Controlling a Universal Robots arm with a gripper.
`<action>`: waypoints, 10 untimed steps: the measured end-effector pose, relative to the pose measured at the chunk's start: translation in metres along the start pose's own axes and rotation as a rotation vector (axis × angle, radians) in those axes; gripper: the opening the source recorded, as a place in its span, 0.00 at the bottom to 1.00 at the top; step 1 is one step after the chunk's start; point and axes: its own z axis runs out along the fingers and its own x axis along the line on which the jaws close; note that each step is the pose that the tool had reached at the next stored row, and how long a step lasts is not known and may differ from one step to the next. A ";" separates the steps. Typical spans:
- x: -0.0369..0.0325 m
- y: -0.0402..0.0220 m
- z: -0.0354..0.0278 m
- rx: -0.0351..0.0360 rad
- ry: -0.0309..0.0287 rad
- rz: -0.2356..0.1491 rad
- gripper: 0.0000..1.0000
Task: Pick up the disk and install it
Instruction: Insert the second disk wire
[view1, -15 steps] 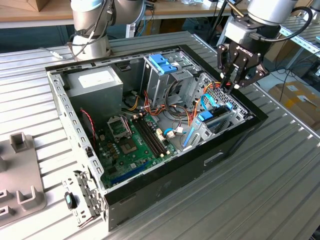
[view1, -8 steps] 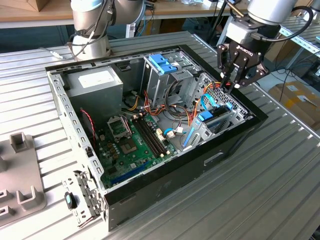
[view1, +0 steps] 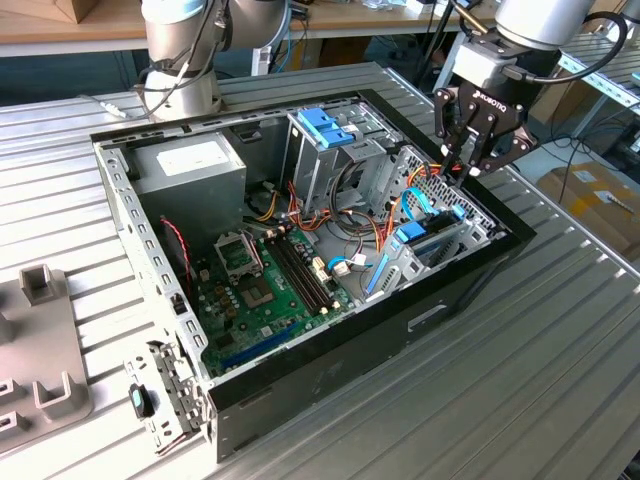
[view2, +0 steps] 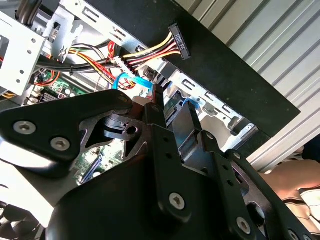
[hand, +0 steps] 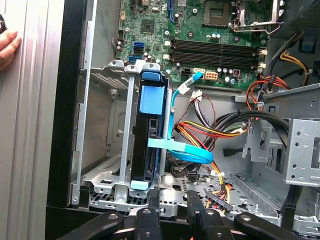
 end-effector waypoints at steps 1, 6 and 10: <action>0.0000 0.0000 0.0000 0.0000 0.0001 0.000 0.36; 0.0000 0.0000 0.0000 0.0000 0.0001 0.000 0.36; 0.0000 0.0000 0.0000 0.0005 0.0000 -0.009 0.36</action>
